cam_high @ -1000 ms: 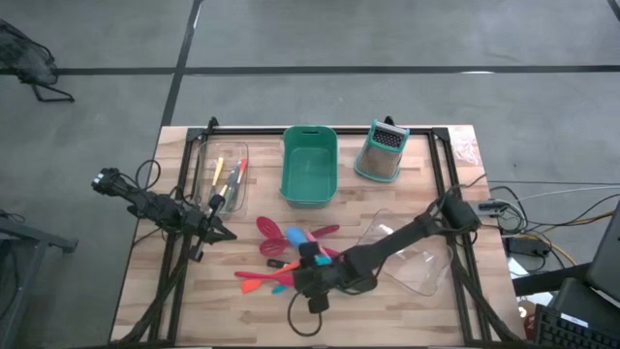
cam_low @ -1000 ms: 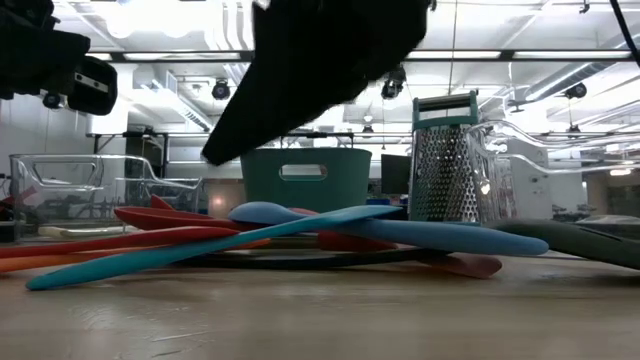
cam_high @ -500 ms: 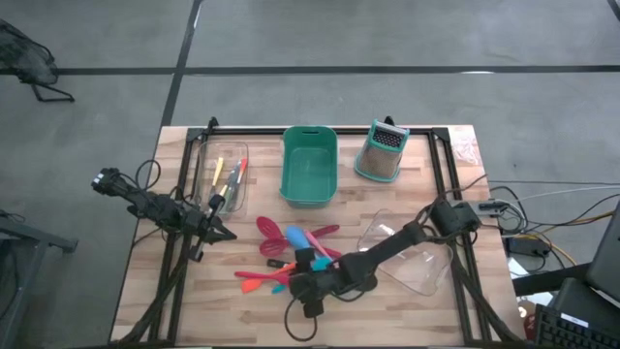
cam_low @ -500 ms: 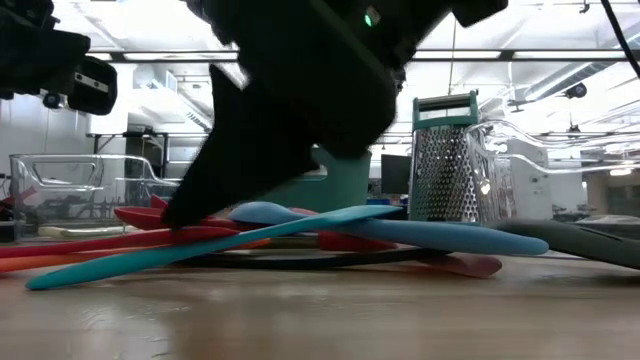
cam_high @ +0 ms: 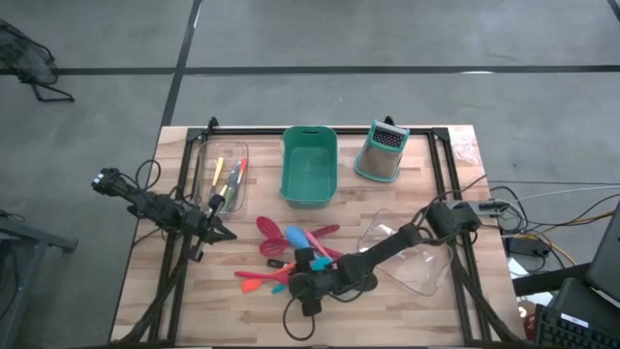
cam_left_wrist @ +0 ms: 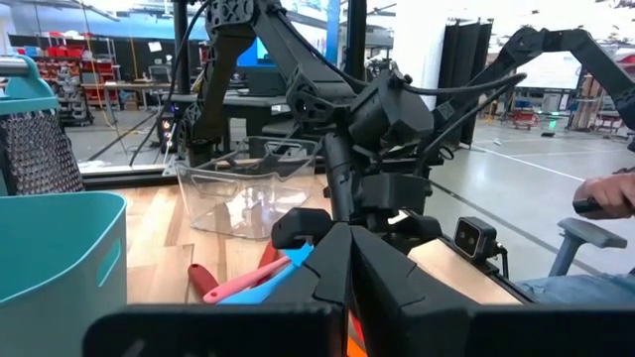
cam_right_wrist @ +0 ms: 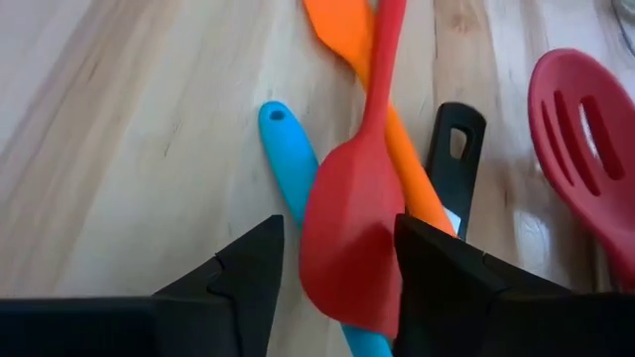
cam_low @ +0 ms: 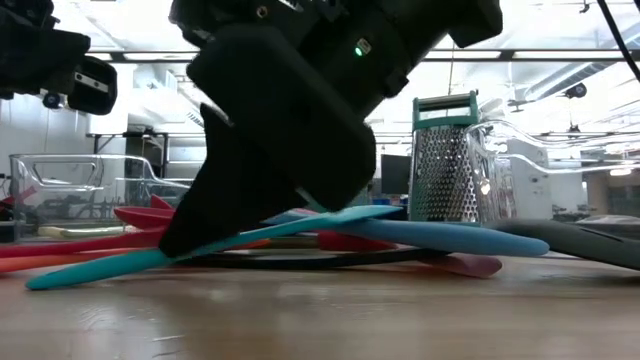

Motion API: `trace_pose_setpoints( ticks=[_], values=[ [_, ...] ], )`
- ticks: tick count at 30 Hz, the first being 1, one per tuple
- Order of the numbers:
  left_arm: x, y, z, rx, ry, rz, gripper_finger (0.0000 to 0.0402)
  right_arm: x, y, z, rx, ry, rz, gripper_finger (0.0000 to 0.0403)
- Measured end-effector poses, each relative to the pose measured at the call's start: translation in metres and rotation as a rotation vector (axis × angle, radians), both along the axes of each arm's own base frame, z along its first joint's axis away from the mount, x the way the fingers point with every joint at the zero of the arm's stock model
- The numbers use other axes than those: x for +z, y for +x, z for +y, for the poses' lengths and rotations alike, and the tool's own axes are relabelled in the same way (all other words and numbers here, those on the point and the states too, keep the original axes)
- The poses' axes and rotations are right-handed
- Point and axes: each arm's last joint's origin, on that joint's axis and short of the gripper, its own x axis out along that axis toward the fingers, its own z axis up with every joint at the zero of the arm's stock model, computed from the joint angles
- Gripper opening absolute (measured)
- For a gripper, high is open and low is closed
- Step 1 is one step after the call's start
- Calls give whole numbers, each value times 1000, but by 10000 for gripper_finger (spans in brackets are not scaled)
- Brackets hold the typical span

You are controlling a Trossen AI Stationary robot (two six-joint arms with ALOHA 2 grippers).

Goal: Pick & Place Kitchen Items
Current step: Put the red spatula into the bottom transparent bin

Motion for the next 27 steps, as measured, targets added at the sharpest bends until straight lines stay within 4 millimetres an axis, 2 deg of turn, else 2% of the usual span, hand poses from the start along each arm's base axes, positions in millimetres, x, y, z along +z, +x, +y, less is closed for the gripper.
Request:
trace_pose_setpoints(
  ticks=[8,18,27],
  values=[
    [0,0,0,0,-1,-1,14,0,0,-1,-18,-21,-9,126],
    [0,0,0,0,-1,-2,16,0,0,-2,-22,-33,-10,21],
    [0,0,0,0,-1,-2,17,3,1,-3,-67,-86,-39,17]
  ],
)
